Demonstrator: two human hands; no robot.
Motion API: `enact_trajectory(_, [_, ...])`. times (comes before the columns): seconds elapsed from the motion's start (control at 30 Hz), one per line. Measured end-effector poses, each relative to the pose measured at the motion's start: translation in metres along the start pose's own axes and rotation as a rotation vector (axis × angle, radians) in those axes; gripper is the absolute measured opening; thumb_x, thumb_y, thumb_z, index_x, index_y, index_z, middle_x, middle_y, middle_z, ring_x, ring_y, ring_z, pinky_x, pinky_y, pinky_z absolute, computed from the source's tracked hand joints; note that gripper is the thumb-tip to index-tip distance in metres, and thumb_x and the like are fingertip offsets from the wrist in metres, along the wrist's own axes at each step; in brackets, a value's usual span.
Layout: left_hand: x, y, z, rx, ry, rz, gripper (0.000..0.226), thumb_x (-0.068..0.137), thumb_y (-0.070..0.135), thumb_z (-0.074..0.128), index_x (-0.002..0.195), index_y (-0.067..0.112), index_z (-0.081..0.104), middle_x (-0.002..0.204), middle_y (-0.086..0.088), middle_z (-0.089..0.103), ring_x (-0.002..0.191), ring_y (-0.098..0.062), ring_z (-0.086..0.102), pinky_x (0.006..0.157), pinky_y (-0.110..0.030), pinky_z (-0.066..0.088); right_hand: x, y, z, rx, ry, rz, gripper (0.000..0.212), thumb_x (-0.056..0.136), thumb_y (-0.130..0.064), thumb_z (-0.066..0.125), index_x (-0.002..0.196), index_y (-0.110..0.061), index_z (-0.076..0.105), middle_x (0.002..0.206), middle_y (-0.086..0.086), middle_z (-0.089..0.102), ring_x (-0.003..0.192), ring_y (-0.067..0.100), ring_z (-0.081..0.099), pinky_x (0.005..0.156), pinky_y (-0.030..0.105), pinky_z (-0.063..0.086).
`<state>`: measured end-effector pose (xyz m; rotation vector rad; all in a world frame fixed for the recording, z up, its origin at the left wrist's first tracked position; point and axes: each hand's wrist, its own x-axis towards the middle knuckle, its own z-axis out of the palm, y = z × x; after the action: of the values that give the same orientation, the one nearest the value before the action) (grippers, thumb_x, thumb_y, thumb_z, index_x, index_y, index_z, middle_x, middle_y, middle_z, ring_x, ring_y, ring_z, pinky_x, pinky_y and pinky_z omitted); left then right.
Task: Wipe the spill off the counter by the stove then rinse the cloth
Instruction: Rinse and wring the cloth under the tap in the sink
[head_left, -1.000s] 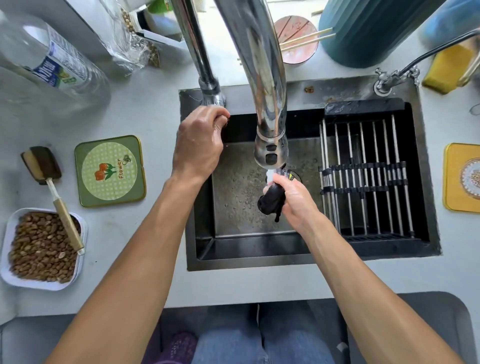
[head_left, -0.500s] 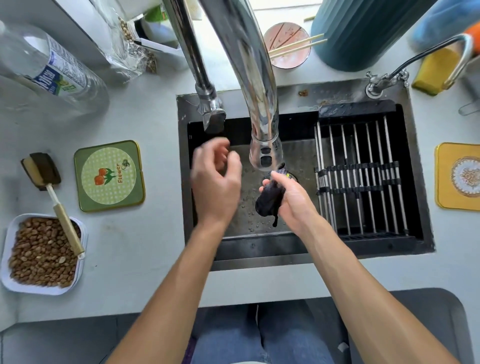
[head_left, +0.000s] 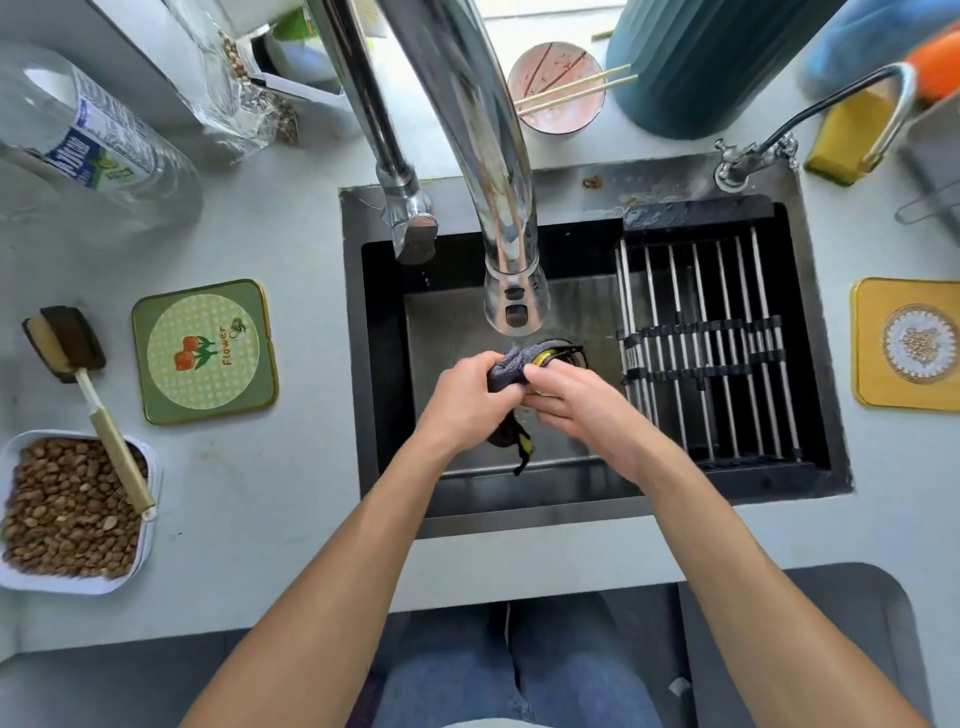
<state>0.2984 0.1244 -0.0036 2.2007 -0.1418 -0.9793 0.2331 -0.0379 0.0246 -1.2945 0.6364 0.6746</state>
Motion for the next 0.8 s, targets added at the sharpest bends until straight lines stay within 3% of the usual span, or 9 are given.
enact_trajectory(0.1, [-0.002, 0.000, -0.009, 0.075, 0.015, 0.022, 0.022, 0.092, 0.030, 0.066, 0.114, 0.028, 0.070, 0.085, 0.012, 0.069, 0.081, -0.012, 0.066, 0.062, -0.018, 0.041, 0.000, -0.006, -0.017, -0.727, 0.259, -0.017, 0.027, 0.098, -0.049, 0.057, 0.106, -0.030, 0.074, 0.108, -0.008, 0.078, 0.107, 0.016, 0.072, 0.101, 0.043, 0.055])
enact_trajectory(0.17, [-0.002, -0.001, -0.015, 0.091, -0.005, 0.060, 0.022, 0.092, 0.028, 0.063, 0.113, 0.031, 0.065, 0.087, 0.012, 0.069, 0.078, -0.009, 0.067, 0.061, -0.020, 0.044, 0.000, -0.008, -0.020, -0.911, 0.392, -0.163, 0.028, 0.092, -0.044, 0.067, 0.117, -0.032, 0.067, 0.116, -0.011, 0.073, 0.109, 0.014, 0.068, 0.097, 0.041, 0.056])
enact_trajectory(0.3, [-0.002, 0.004, -0.026, 0.078, -0.074, 0.131, 0.027, 0.090, 0.027, 0.060, 0.115, 0.033, 0.063, 0.091, 0.010, 0.070, 0.075, -0.011, 0.070, 0.067, -0.033, 0.059, 0.014, -0.008, -0.011, -1.049, 0.208, -0.526, 0.074, 0.078, -0.024, 0.078, 0.145, -0.018, 0.046, 0.142, -0.001, 0.055, 0.133, 0.017, 0.051, 0.106, 0.030, 0.047])
enact_trajectory(0.4, [-0.001, 0.010, -0.030, 0.094, -0.128, 0.147, 0.031, 0.084, 0.034, 0.060, 0.115, 0.030, 0.060, 0.098, 0.008, 0.072, 0.080, -0.012, 0.072, 0.076, -0.040, 0.064, 0.025, -0.006, 0.004, -1.017, 0.142, -0.587, 0.056, 0.080, -0.018, 0.075, 0.132, -0.017, 0.053, 0.123, 0.001, 0.063, 0.113, 0.016, 0.057, 0.090, 0.025, 0.046])
enact_trajectory(0.5, [0.000, 0.007, -0.038, 0.036, -0.107, 0.140, 0.044, 0.079, 0.043, 0.066, 0.120, 0.035, 0.051, 0.097, 0.007, 0.074, 0.080, -0.010, 0.074, 0.076, -0.037, 0.065, 0.029, -0.008, 0.003, -1.023, 0.207, -0.636, 0.041, 0.085, -0.012, 0.066, 0.124, -0.020, 0.056, 0.110, 0.000, 0.069, 0.103, 0.014, 0.056, 0.094, 0.041, 0.050])
enact_trajectory(0.57, [0.004, 0.002, -0.046, 0.021, -0.092, 0.135, 0.051, 0.076, 0.056, 0.074, 0.119, 0.037, 0.052, 0.096, 0.008, 0.077, 0.078, -0.007, 0.075, 0.071, -0.033, 0.064, 0.029, -0.012, -0.004, -0.980, 0.174, -0.555, 0.036, 0.088, -0.012, 0.061, 0.123, -0.022, 0.061, 0.111, -0.004, 0.071, 0.101, 0.014, 0.061, 0.095, 0.040, 0.052])
enact_trajectory(0.67, [0.007, -0.005, -0.055, 0.106, -0.152, 0.108, 0.053, 0.068, 0.075, 0.077, 0.108, 0.043, 0.061, 0.092, 0.015, 0.077, 0.079, -0.002, 0.074, 0.072, -0.028, 0.061, 0.026, -0.013, -0.011, -0.771, 0.146, -0.397, 0.027, 0.087, -0.016, 0.056, 0.108, -0.031, 0.064, 0.095, -0.006, 0.073, 0.086, 0.013, 0.066, 0.076, 0.036, 0.054])
enact_trajectory(0.73, [0.009, -0.009, -0.057, 0.096, -0.188, 0.093, 0.045, 0.069, 0.070, 0.078, 0.102, 0.041, 0.066, 0.087, 0.015, 0.077, 0.079, -0.004, 0.073, 0.076, -0.031, 0.061, 0.023, -0.012, -0.013, -0.607, 0.161, -0.306, 0.021, 0.087, -0.019, 0.057, 0.098, -0.034, 0.065, 0.085, -0.005, 0.075, 0.078, 0.008, 0.068, 0.065, 0.029, 0.052])
enact_trajectory(0.8, [0.010, -0.010, -0.057, 0.022, -0.213, 0.113, 0.031, 0.075, 0.056, 0.080, 0.098, 0.037, 0.072, 0.085, 0.009, 0.077, 0.075, -0.007, 0.072, 0.074, -0.037, 0.059, 0.023, -0.009, -0.012, -0.420, 0.163, -0.227, 0.019, 0.087, -0.021, 0.056, 0.098, -0.032, 0.068, 0.079, -0.003, 0.077, 0.078, 0.011, 0.072, 0.068, 0.027, 0.055])
